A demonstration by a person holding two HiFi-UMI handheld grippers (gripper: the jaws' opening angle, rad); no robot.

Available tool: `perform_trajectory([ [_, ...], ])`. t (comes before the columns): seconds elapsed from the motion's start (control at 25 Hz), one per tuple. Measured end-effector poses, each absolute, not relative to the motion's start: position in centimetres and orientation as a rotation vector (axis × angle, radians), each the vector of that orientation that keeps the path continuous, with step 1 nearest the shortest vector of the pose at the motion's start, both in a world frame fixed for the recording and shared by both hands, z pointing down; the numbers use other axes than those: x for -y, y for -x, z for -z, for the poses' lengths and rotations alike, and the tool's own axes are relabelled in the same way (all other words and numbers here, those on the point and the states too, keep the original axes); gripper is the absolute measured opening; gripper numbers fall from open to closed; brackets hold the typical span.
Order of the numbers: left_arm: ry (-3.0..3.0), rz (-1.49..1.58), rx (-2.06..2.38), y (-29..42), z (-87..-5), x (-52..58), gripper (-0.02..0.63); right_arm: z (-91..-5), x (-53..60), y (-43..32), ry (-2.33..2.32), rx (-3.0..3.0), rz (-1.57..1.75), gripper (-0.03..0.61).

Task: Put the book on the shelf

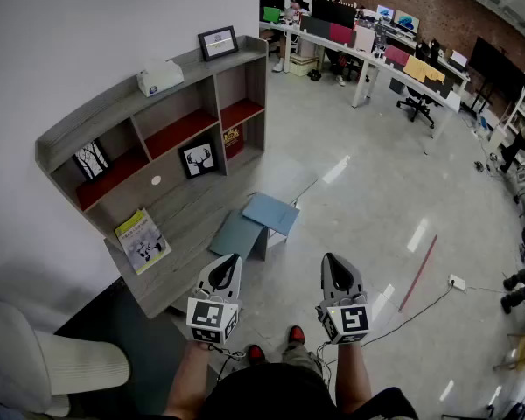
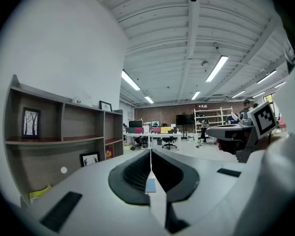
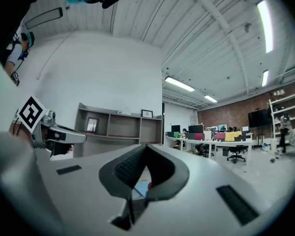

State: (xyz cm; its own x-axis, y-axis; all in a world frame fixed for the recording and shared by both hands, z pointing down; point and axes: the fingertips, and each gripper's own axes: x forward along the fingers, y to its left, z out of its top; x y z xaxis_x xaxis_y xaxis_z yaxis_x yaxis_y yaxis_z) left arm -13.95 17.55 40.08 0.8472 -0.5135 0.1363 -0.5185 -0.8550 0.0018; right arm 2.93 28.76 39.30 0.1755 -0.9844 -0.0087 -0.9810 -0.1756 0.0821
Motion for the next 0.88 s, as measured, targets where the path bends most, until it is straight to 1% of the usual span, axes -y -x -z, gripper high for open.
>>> perform_trajectory([
  [0.4, -2.991, -0.173, 0.801, 14.1, -40.3, -17.3, 0.012, -39.0, -27.9, -1.7, -2.347, 1.974, 0.107, 0.028],
  [0.68, -2.974, -0.17, 0.788, 13.9, -41.0, -16.7, 0.012, -39.0, -26.6, -1.2, -2.356, 2.02, 0.038, 0.029],
  [0.88, -2.965, -0.226, 0.749, 12.5, -42.8, -16.6, 0.012, -41.5, -25.6, -2.0, -2.29, 2.003, -0.012, 0.029],
])
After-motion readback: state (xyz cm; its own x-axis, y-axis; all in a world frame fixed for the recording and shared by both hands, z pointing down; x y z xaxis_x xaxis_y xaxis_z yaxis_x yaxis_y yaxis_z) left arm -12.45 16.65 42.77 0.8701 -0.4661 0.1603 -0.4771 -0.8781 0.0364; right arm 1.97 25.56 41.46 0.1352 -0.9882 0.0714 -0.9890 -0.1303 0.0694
